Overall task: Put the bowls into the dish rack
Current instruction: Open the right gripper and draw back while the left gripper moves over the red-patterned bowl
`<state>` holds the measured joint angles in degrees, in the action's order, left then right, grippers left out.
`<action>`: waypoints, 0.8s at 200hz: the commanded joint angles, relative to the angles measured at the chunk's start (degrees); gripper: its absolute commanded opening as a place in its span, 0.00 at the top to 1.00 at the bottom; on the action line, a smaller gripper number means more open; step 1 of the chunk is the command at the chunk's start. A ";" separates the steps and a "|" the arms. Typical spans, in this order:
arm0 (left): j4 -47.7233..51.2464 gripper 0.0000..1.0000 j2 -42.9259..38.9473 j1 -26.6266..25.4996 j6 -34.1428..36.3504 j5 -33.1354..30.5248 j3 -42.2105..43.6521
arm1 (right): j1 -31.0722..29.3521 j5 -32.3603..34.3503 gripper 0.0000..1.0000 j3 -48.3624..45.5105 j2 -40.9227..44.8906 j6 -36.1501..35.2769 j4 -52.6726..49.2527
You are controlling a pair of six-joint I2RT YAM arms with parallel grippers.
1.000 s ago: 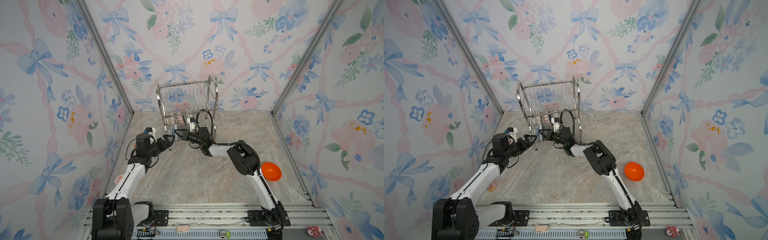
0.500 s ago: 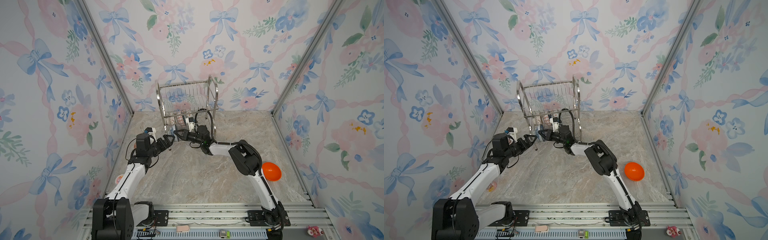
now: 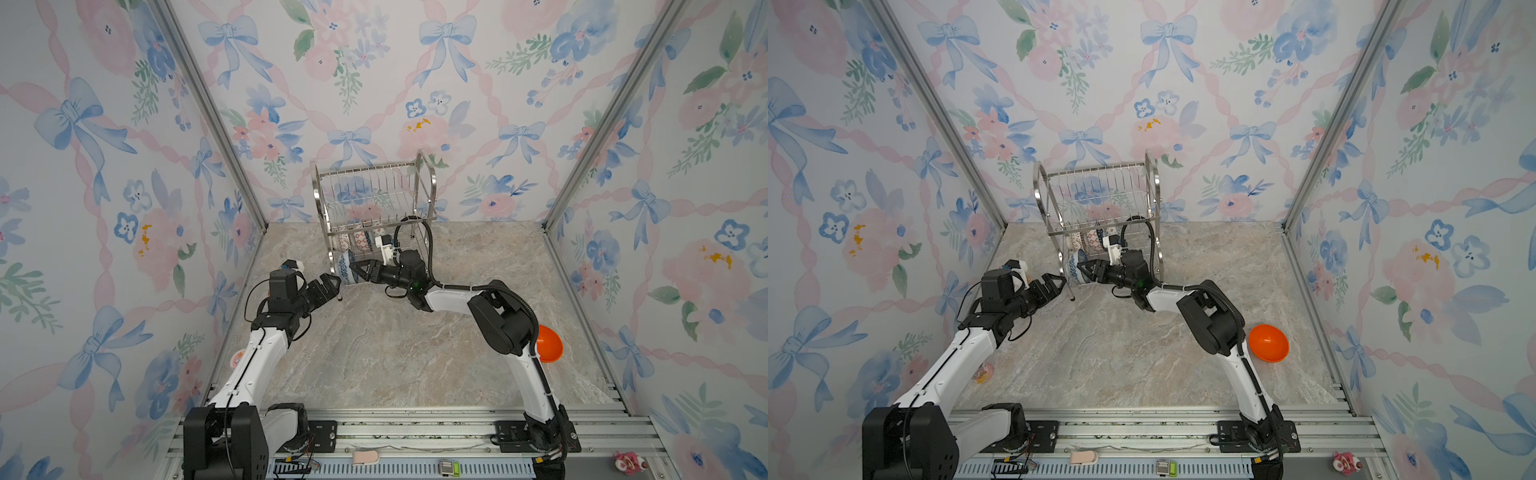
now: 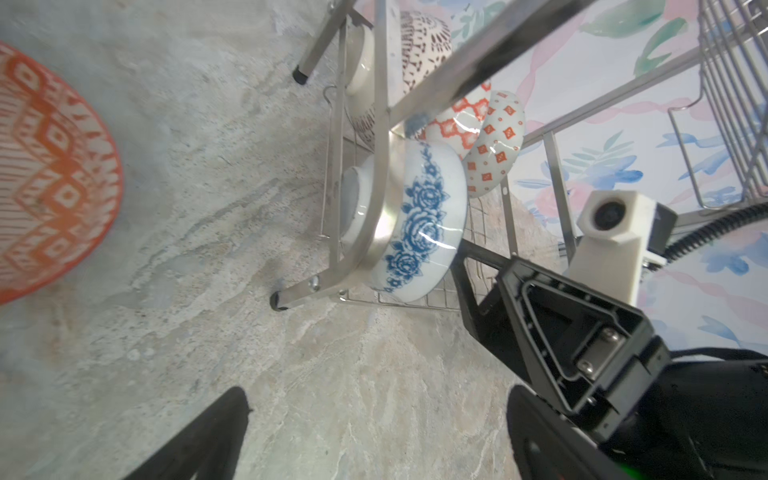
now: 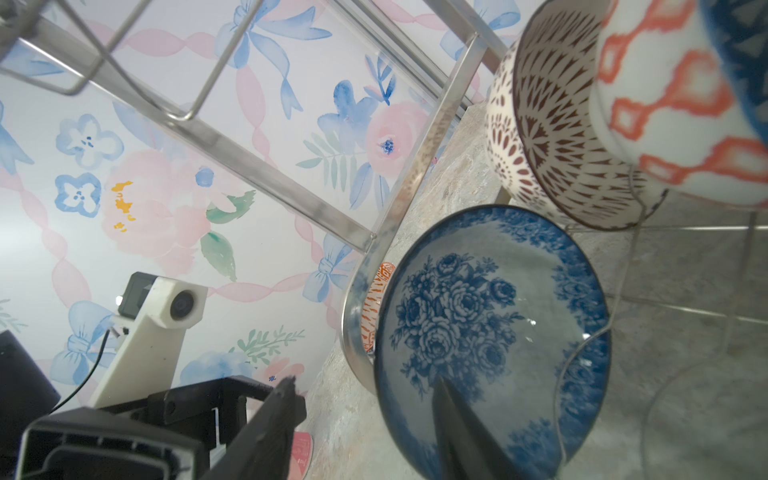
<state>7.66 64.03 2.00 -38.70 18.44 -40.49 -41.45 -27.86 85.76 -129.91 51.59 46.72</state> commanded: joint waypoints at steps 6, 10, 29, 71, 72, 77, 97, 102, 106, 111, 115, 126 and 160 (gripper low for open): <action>7.22 0.02 -1.19 1.49 5.07 -8.11 -4.42 | 0.30 0.08 0.33 -3.30 5.62 -2.02 3.96; 7.68 0.02 -0.96 1.80 5.47 -8.43 -4.62 | 0.32 0.06 0.31 -3.90 6.06 -1.90 4.56; 9.17 0.02 0.42 3.61 6.72 -8.98 -5.61 | 0.23 0.52 0.23 -6.48 8.31 -1.76 5.74; 12.29 0.02 7.01 7.45 10.54 -8.09 -8.84 | -0.31 1.43 0.08 -13.82 14.31 -3.10 7.59; 12.42 0.02 7.17 7.52 10.69 -8.12 -8.96 | -0.26 1.46 0.07 -13.97 14.45 -3.13 7.64; 13.06 0.02 8.01 7.54 11.57 -8.76 -9.52 | -0.42 1.64 0.06 -14.98 15.21 -3.29 8.04; 16.58 0.02 11.41 7.61 15.11 -11.58 -12.58 | -0.81 2.04 0.03 -18.51 18.68 -4.70 7.96; 17.22 0.02 12.26 7.61 15.94 -12.34 -13.29 | -1.04 2.30 0.03 -19.35 19.66 -5.40 7.37; 17.79 0.02 12.93 7.50 16.54 -12.85 -13.91 | -1.21 2.57 0.03 -20.03 20.44 -6.16 6.90; 18.37 0.02 13.81 7.43 17.30 -13.44 -14.59 | -1.59 2.90 0.03 -20.86 21.45 -7.06 6.09; 18.77 0.02 14.55 7.41 17.77 -13.90 -15.04 | -1.84 3.25 0.03 -21.47 22.23 -7.91 5.37; 19.03 0.02 16.38 7.33 18.59 -14.74 -15.81 | -2.63 4.35 0.03 -23.07 24.39 -10.16 3.34; 21.44 0.04 22.76 5.30 20.73 -18.34 -20.21 | -5.63 8.16 0.03 -26.70 30.71 -18.20 -4.51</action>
<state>24.86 83.09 9.02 -21.61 4.27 -57.25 -44.82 -23.27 61.43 -103.81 41.52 47.97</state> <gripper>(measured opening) 0.972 0.969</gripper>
